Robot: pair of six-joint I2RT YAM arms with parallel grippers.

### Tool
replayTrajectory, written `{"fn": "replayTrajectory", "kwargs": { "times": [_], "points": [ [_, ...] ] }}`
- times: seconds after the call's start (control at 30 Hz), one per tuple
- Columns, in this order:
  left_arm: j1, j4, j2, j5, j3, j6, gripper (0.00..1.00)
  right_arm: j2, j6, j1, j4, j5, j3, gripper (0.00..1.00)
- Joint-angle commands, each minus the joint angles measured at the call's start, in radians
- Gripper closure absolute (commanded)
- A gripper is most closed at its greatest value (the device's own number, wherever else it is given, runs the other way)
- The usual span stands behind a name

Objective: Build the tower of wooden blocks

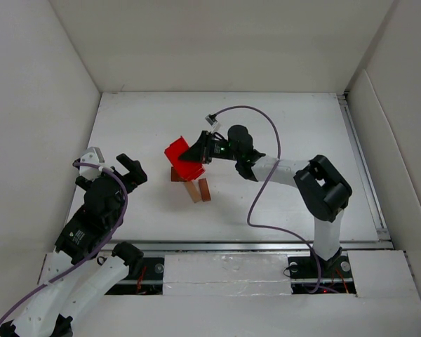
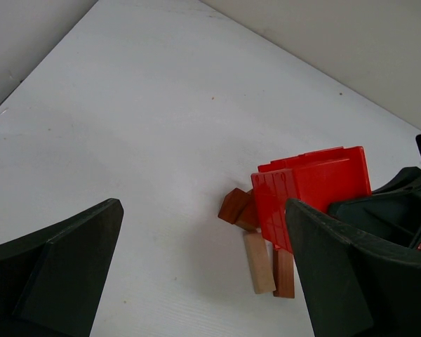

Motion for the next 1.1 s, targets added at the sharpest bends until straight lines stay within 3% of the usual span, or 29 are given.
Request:
{"fn": "replayTrajectory", "kwargs": {
  "times": [0.0,0.27,0.5,0.57,0.6,0.63,0.67,0.7,0.77,0.83,1.07],
  "points": [
    [0.0,0.014,0.001,-0.013,0.02,-0.037,0.01,-0.003,0.062,0.007,0.175,-0.051,0.054,1.0],
    [0.0,0.017,0.006,-0.007,0.019,-0.036,0.01,0.096,0.233,-0.002,0.413,-0.103,0.063,1.0],
    [0.0,0.02,0.012,-0.004,0.017,-0.031,0.01,0.055,0.196,-0.002,0.35,-0.106,0.074,1.0],
    [0.0,0.02,0.012,-0.002,0.019,-0.031,0.01,0.064,0.315,-0.013,0.599,-0.135,0.05,1.0],
    [0.0,0.02,0.014,-0.002,0.019,-0.033,0.01,0.087,0.507,-0.013,0.728,-0.121,0.012,1.0],
    [0.0,0.022,0.012,-0.002,0.019,-0.031,0.01,0.204,0.681,-0.013,1.03,-0.071,0.007,1.0],
    [0.0,0.022,0.012,-0.004,0.019,-0.031,0.01,0.205,0.682,-0.013,1.033,-0.071,0.007,1.0],
    [0.0,0.02,0.012,-0.004,0.019,-0.031,0.01,0.255,0.813,-0.013,1.095,-0.068,0.04,1.0],
    [0.0,0.019,0.012,-0.004,0.019,-0.033,0.01,0.314,0.836,-0.013,1.124,-0.049,0.031,1.0],
    [0.0,0.016,0.006,-0.008,0.019,-0.036,0.01,0.293,0.775,-0.004,1.121,-0.029,-0.013,1.0],
    [0.0,0.019,0.014,-0.005,0.019,-0.033,0.01,0.21,0.82,-0.013,1.124,-0.034,0.03,1.0]
  ]
}}
